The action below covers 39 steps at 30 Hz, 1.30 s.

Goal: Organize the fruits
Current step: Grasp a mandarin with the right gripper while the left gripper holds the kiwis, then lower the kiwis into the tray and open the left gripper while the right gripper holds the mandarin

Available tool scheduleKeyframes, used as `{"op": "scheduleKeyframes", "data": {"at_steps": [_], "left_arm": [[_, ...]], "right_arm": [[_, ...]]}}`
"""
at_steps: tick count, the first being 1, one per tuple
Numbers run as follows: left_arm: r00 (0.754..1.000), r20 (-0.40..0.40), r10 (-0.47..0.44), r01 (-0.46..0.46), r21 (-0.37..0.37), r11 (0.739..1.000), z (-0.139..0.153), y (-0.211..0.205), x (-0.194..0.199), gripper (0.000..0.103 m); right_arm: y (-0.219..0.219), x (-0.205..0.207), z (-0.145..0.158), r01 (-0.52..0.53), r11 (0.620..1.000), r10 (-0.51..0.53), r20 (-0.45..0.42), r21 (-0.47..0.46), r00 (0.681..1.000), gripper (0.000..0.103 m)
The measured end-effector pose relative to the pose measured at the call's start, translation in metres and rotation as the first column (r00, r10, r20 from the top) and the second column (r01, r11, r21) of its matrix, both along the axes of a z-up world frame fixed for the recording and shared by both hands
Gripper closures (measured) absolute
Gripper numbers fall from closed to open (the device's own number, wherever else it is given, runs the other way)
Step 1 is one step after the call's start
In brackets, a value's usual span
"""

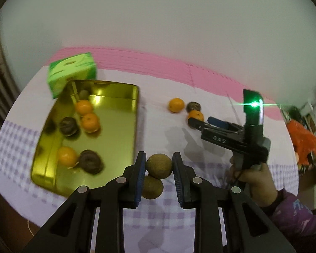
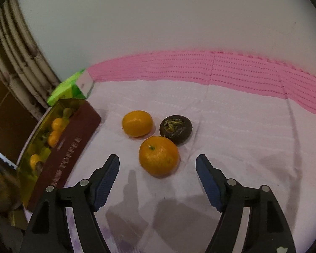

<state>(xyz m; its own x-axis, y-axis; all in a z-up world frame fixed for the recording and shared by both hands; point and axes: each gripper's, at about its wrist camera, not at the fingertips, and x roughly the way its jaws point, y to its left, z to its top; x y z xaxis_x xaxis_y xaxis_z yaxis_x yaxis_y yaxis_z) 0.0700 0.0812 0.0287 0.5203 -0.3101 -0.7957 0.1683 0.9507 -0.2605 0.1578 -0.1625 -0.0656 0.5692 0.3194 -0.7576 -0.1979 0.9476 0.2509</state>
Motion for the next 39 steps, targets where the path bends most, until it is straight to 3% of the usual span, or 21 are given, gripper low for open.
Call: {"op": "scheduleKeyframes", "data": {"at_steps": [1, 2, 3, 6, 9, 15, 24, 39], "left_arm": [[1.0, 0.002, 0.016, -0.016, 0.0, 1.0, 0.001, 0.007, -0.002, 0.076], [0.999, 0.006, 0.033, -0.033, 0.005, 0.999, 0.001, 0.013, -0.004, 0.076], [0.999, 0.011, 0.047, -0.047, 0.009, 0.999, 0.002, 0.019, -0.007, 0.076], [0.996, 0.009, 0.085, -0.085, 0.014, 0.996, -0.001, 0.034, -0.01, 0.076], [0.992, 0.0, 0.124, -0.124, -0.009, 0.992, -0.009, 0.051, -0.011, 0.076], [0.985, -0.006, 0.171, -0.171, 0.005, 0.985, -0.019, 0.073, -0.009, 0.076], [0.99, 0.014, 0.144, -0.144, 0.053, 0.988, -0.02, 0.069, 0.002, 0.076], [0.992, 0.008, 0.125, -0.125, 0.083, 0.989, -0.045, 0.043, 0.077, 0.076]], "right_arm": [[0.003, 0.004, -0.003, 0.003, 1.0, -0.003, -0.009, -0.004, 1.0, 0.039], [0.005, 0.008, -0.006, 0.0, 1.0, 0.0, -0.019, 0.0, 1.0, 0.062], [0.009, 0.01, -0.007, -0.005, 1.0, 0.005, -0.017, -0.004, 1.0, 0.064], [0.01, 0.003, -0.004, -0.059, 0.998, 0.059, -0.015, -0.009, 0.998, 0.066], [0.009, -0.031, 0.006, -0.087, 0.995, 0.088, 0.023, -0.046, 0.996, 0.066], [-0.021, -0.08, 0.001, -0.016, 0.995, 0.02, 0.04, -0.098, 0.999, 0.066], [-0.036, -0.089, -0.005, 0.037, 0.994, -0.031, 0.057, -0.105, 0.998, 0.066], [-0.038, -0.087, -0.008, 0.039, 0.995, -0.035, 0.046, -0.088, 0.998, 0.065]]}}
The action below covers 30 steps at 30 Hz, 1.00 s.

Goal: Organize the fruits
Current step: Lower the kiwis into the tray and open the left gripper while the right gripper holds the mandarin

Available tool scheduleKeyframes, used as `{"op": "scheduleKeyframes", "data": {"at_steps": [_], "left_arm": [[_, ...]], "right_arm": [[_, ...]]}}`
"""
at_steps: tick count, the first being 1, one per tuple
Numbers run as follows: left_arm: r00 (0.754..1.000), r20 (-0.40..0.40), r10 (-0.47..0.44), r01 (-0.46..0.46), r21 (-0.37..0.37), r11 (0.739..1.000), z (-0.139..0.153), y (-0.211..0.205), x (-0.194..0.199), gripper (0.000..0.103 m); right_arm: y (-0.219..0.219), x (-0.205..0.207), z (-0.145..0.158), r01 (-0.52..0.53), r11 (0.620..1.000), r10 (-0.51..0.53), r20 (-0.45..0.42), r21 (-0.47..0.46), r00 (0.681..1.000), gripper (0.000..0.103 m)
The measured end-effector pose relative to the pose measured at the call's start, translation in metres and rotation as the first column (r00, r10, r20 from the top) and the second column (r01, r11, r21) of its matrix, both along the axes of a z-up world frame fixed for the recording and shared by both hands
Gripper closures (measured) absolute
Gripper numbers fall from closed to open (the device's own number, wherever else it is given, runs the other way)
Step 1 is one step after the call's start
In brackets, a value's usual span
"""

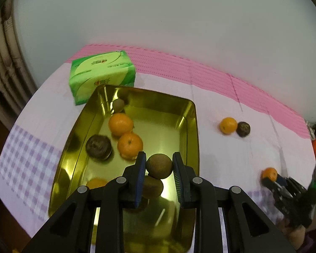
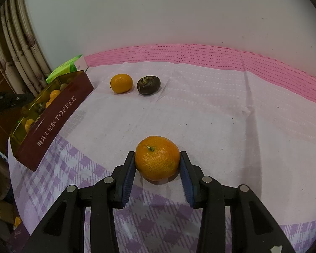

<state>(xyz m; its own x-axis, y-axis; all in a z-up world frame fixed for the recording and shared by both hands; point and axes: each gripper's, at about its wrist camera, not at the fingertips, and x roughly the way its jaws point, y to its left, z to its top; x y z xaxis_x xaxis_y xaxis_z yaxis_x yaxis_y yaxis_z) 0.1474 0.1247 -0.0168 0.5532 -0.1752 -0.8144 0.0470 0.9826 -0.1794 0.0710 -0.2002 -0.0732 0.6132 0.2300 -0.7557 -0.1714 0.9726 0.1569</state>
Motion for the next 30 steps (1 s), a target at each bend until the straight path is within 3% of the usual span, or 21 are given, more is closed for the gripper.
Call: {"op": "scheduleKeyframes", "data": {"at_steps": [15, 30], "left_arm": [[0.998, -0.055, 0.018, -0.014, 0.078, 0.997, -0.029, -0.017, 0.061, 0.076], [0.997, -0.074, 0.008, 0.003, 0.156, 0.988, -0.041, -0.029, 0.078, 0.076]], "right_arm": [[-0.001, -0.002, -0.001, -0.001, 1.0, 0.001, 0.0, 0.015, 1.0, 0.065], [-0.001, -0.002, -0.001, 0.001, 1.0, -0.001, 0.0, 0.02, 1.0, 0.065]]}}
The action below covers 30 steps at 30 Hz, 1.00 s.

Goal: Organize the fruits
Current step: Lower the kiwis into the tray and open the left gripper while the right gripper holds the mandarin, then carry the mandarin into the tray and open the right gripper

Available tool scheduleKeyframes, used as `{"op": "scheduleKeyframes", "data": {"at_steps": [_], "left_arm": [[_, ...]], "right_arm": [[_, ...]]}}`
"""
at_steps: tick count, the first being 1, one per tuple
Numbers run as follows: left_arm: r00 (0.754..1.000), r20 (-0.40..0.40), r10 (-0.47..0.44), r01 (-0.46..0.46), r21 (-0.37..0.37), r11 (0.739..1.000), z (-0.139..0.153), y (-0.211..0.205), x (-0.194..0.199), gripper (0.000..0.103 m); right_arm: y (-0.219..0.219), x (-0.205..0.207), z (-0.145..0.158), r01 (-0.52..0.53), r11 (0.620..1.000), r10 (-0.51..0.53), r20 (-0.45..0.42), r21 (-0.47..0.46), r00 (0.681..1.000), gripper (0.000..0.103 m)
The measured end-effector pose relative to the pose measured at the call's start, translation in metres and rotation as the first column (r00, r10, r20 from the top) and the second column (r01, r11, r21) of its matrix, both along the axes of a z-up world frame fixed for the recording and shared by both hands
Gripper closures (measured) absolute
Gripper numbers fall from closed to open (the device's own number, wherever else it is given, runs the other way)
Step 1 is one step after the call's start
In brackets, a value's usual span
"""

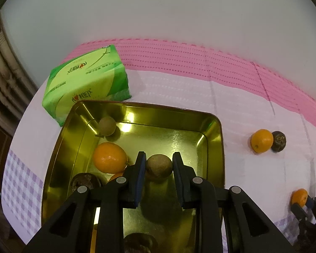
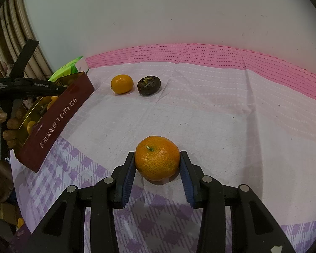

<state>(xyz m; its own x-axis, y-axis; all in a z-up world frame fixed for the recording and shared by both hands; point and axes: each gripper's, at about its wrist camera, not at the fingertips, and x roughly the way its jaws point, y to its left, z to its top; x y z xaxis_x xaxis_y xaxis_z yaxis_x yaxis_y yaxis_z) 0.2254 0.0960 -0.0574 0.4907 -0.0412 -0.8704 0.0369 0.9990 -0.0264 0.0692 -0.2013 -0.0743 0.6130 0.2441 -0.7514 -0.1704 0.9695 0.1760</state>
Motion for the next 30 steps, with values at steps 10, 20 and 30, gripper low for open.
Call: {"op": "scheduleKeyframes", "data": {"at_steps": [10, 20, 30], "left_arm": [[1.0, 0.009, -0.003, 0.003, 0.041, 0.999, -0.001, -0.005, 0.003, 0.075], [1.0, 0.028, 0.009, -0.011, 0.087, 0.996, 0.001, -0.007, 0.0, 0.061], [0.994, 0.107, 0.022, -0.035, 0.123, 0.992, 0.032, -0.014, -0.041, 0.044]], "right_arm": [[0.0, 0.0, 0.0, 0.001, 1.0, -0.001, 0.0, 0.0, 1.0, 0.064], [0.0, 0.001, 0.0, 0.001, 1.0, -0.001, -0.001, 0.001, 1.0, 0.064], [-0.001, 0.001, 0.001, 0.001, 1.0, -0.001, -0.001, 0.002, 1.0, 0.064]]}}
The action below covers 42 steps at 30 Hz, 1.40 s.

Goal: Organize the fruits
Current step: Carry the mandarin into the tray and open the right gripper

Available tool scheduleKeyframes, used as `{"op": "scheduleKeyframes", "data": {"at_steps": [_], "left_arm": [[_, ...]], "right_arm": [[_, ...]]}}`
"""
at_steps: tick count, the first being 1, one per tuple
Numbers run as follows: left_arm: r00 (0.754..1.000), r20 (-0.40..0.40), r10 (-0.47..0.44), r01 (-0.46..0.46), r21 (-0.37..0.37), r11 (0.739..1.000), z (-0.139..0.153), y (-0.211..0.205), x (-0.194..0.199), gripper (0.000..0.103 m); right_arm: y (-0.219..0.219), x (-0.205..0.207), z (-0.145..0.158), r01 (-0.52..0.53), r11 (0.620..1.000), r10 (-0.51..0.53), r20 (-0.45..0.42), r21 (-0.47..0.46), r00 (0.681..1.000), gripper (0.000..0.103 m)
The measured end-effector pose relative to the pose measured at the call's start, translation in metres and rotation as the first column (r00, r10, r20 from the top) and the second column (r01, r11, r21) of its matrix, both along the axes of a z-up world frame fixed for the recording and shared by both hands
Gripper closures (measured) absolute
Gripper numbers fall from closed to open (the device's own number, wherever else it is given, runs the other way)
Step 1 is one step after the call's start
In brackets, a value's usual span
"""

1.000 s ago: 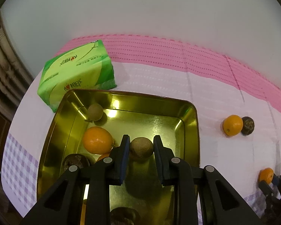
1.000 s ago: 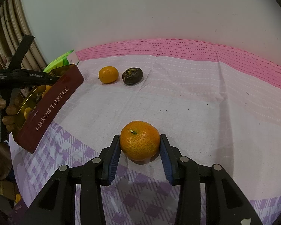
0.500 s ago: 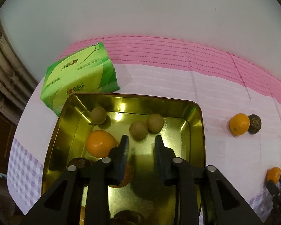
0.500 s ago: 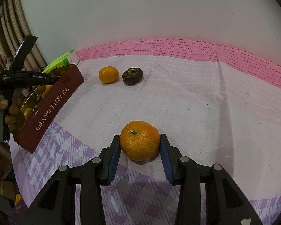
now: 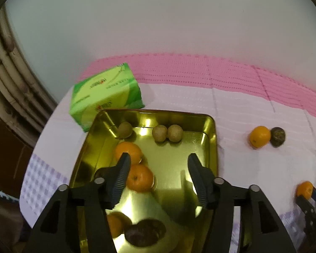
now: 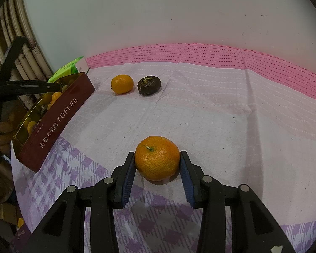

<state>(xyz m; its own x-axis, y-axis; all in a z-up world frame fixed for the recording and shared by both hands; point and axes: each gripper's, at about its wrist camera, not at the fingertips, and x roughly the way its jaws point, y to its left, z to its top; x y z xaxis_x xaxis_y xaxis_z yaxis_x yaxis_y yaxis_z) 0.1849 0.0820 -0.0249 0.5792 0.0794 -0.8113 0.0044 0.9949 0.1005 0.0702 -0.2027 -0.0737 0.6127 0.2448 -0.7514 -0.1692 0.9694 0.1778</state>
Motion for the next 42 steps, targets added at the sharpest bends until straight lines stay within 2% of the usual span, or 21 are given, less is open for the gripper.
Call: {"op": "scheduleKeyframes", "data": {"at_steps": [4, 8, 14, 20, 22, 26, 29, 36, 39, 42], "left_arm": [[1.0, 0.015, 0.014, -0.014, -0.001, 1.0, 0.015, 0.0, -0.029, 0.043], [0.998, 0.029, 0.056, -0.055, -0.049, 0.997, 0.025, 0.009, -0.068, 0.043], [0.993, 0.032, 0.117, -0.116, -0.033, 0.993, 0.026, 0.02, -0.133, 0.043], [0.984, 0.021, 0.178, -0.178, 0.009, 0.984, 0.021, 0.04, -0.174, 0.042], [0.982, 0.025, 0.189, -0.19, 0.021, 0.982, 0.02, 0.046, -0.181, 0.038], [0.972, 0.043, 0.23, -0.232, 0.048, 0.972, 0.016, 0.059, -0.187, 0.037], [0.968, 0.032, 0.248, -0.249, 0.027, 0.968, 0.012, 0.067, -0.186, 0.037], [0.972, 0.015, 0.232, -0.233, 0.021, 0.972, 0.009, 0.068, -0.182, 0.035], [0.974, 0.024, 0.224, -0.225, 0.04, 0.974, 0.01, 0.066, -0.181, 0.031], [0.975, 0.022, 0.22, -0.22, 0.035, 0.975, 0.011, 0.067, -0.181, 0.03]], "right_arm": [[0.0, 0.001, 0.0, -0.002, 1.0, 0.002, 0.0, 0.003, 1.0, 0.064], [0.002, 0.0, 0.0, -0.002, 1.0, 0.002, 0.0, 0.004, 1.0, 0.064], [0.0, 0.001, 0.0, -0.002, 1.0, 0.002, -0.001, 0.005, 1.0, 0.064], [0.002, 0.001, 0.001, -0.002, 1.0, 0.002, -0.002, -0.02, 1.0, 0.065], [0.003, 0.0, 0.002, 0.001, 1.0, -0.001, -0.016, -0.011, 1.0, 0.065], [0.012, -0.006, 0.008, -0.007, 1.0, 0.008, -0.023, 0.018, 1.0, 0.065], [0.028, -0.01, 0.022, -0.042, 0.999, 0.042, -0.008, 0.035, 0.999, 0.065], [0.084, 0.002, 0.071, -0.173, 0.98, 0.168, 0.054, 0.095, 0.984, 0.065], [0.117, 0.016, 0.083, -0.237, 0.964, 0.232, 0.061, 0.117, 0.971, 0.065], [0.153, 0.026, 0.088, -0.3, 0.949, 0.295, 0.066, 0.099, 0.953, 0.065]]}}
